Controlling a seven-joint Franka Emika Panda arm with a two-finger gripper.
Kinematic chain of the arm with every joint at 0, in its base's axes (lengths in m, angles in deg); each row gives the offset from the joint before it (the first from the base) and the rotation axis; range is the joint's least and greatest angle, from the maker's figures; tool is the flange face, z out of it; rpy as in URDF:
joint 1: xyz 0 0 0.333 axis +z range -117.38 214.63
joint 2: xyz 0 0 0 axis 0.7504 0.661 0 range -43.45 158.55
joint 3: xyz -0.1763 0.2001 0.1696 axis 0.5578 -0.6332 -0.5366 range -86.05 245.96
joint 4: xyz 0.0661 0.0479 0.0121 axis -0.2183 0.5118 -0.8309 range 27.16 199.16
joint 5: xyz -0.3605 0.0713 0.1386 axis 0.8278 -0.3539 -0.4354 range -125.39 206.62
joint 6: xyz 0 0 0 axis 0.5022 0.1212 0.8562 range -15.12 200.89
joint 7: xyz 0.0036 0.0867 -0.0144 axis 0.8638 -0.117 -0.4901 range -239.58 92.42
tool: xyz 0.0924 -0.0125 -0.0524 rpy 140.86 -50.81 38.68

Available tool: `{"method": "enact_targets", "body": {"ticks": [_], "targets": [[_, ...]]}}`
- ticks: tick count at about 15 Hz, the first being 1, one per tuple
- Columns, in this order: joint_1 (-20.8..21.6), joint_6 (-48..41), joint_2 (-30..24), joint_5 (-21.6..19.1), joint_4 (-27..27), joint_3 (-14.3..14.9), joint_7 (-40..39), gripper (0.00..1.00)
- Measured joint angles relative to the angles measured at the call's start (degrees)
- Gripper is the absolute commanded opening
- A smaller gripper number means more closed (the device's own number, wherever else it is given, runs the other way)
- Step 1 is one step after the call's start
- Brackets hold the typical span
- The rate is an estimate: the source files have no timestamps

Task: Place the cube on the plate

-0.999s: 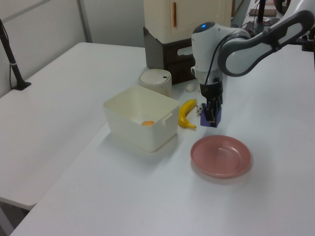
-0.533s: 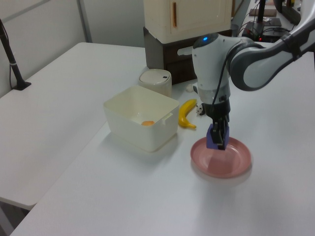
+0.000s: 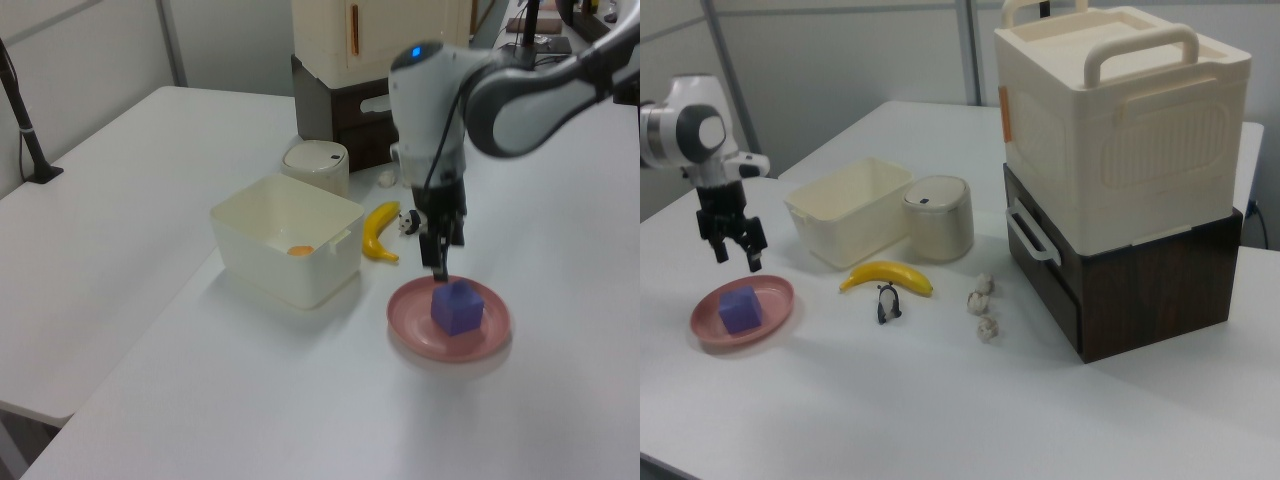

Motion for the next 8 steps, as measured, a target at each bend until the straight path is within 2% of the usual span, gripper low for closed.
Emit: {"method": "enact_targets", "body": {"ticks": [3,5,6,8], "targets": [[-7.66,-4.52,-5.62,0.55,-0.79,-1.27,-7.63,1.00],[-13.51,-5.42,-8.31,0.56,-0.72,-1.06,-14.76,1.00],[-17.30,-5.42,-9.24,0.56,-0.71,-0.03,-19.60,1.00],[-19.72,-5.43,-9.63,0.56,-1.01,3.23,-24.75,1.00]]}}
